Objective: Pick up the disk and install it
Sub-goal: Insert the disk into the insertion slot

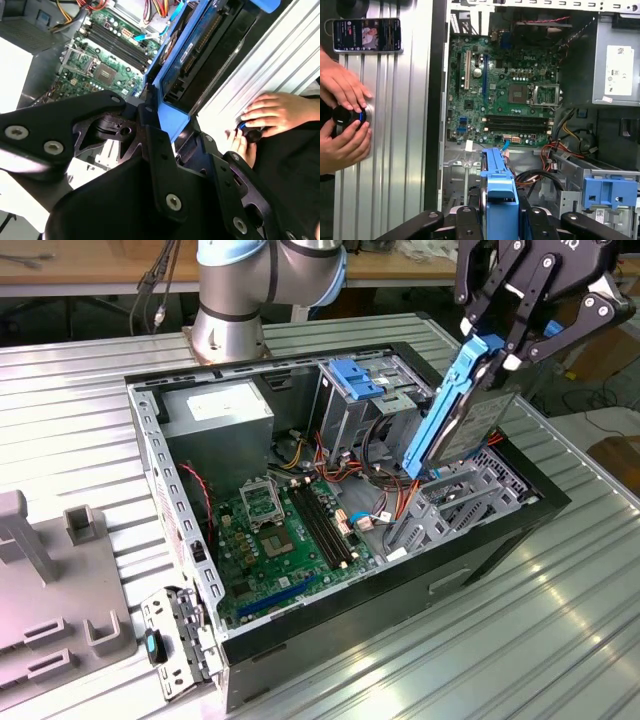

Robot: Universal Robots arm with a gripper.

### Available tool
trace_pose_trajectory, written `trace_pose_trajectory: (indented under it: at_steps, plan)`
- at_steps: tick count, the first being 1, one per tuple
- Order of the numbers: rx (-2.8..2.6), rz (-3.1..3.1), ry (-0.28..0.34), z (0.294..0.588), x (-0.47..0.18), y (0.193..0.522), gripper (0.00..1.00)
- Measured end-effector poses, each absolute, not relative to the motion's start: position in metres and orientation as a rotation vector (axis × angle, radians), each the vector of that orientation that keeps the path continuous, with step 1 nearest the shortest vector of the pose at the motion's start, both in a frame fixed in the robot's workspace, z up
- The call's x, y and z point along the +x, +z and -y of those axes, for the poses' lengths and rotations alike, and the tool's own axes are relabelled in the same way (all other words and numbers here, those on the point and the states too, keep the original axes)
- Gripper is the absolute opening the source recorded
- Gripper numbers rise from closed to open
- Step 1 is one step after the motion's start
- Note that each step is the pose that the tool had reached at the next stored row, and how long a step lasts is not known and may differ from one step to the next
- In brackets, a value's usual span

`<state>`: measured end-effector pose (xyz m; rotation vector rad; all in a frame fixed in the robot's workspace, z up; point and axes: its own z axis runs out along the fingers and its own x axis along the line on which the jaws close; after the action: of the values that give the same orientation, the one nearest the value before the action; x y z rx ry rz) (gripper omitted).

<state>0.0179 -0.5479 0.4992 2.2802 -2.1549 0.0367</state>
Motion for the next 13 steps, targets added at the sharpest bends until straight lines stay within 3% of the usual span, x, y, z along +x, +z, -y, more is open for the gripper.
trace_pose_trajectory:
  at_steps: [13]
  plan:
    - [2.270,2.165,0.037,0.549,0.045,0.489,0.36]
